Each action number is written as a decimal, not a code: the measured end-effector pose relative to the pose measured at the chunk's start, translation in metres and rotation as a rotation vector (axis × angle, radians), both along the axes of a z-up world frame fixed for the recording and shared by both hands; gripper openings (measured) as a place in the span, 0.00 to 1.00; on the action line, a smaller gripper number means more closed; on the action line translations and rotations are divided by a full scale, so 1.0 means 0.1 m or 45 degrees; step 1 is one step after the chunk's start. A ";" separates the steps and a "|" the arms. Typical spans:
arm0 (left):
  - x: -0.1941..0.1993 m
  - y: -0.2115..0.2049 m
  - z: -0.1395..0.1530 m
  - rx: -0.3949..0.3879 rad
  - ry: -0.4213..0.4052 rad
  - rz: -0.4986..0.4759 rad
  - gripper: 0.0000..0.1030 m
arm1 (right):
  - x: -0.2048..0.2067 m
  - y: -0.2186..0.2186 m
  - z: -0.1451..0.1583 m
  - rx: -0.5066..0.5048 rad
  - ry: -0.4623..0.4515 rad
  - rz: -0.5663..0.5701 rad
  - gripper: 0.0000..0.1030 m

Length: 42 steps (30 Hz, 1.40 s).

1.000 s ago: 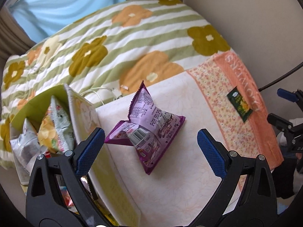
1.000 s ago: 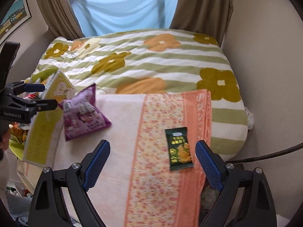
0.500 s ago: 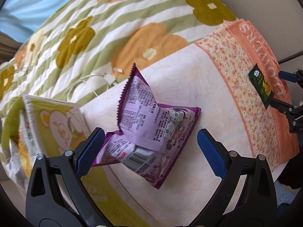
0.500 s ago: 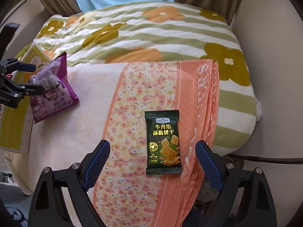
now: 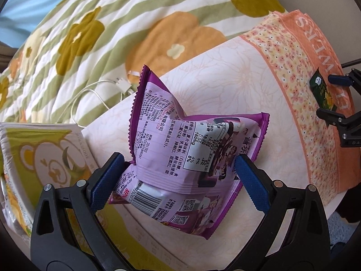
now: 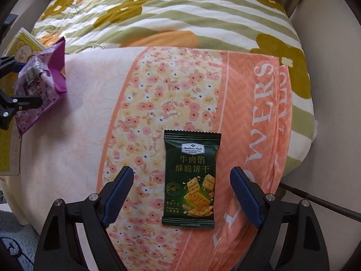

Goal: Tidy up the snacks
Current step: 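Grasp the purple bag with left tool while right tool grasps green cracker pack, then carry both snacks into the box and open both tools to release them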

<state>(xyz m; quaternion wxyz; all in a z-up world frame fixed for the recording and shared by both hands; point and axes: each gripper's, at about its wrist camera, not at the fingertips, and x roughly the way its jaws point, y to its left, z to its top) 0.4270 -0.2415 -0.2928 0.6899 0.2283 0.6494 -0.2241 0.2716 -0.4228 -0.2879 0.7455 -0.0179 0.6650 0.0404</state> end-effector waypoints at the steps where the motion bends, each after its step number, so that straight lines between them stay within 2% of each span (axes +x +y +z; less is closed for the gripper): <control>1: 0.00 0.00 -0.01 0.003 0.008 -0.002 0.97 | 0.01 0.01 -0.02 -0.005 0.011 -0.001 0.82; 5: -0.06 -0.04 -0.05 0.016 0.016 -0.033 0.98 | 0.03 0.00 -0.09 -0.019 0.047 -0.007 0.82; 9: -0.17 -0.10 -0.06 0.008 0.020 -0.065 0.98 | 0.04 -0.01 -0.11 0.044 0.058 -0.038 0.82; 15: -0.24 -0.13 -0.03 -0.048 0.056 -0.061 0.98 | 0.01 0.07 -0.11 0.043 0.037 -0.011 0.82; 18: -0.21 -0.11 -0.10 -0.059 0.101 -0.039 0.99 | -0.02 0.11 -0.10 0.010 0.028 -0.003 0.76; 21: -0.18 -0.10 -0.32 -0.026 0.236 -0.001 0.99 | -0.06 0.13 -0.07 0.000 0.012 0.005 0.69; 24: -0.24 -0.19 -0.30 0.019 0.154 -0.068 0.98 | -0.07 0.12 -0.07 -0.010 -0.006 0.005 0.64; 26: -0.27 -0.21 -0.25 -0.021 0.142 -0.092 0.94 | -0.09 0.12 -0.05 -0.012 -0.020 0.003 0.58; 28: -0.29 -0.20 -0.25 -0.045 0.168 -0.087 0.74 | -0.10 0.11 -0.04 -0.012 -0.035 0.001 0.53; 29: -0.30 -0.20 -0.26 -0.053 0.182 -0.084 0.72 | -0.11 0.10 -0.03 -0.014 -0.042 -0.001 0.50; 35: -0.39 -0.21 -0.17 -0.114 0.157 -0.091 0.64 | -0.13 0.06 -0.01 -0.012 -0.069 -0.017 0.40; 42: -0.41 -0.19 0.07 -0.147 0.093 -0.054 0.63 | -0.15 0.10 0.02 0.015 -0.092 -0.049 0.39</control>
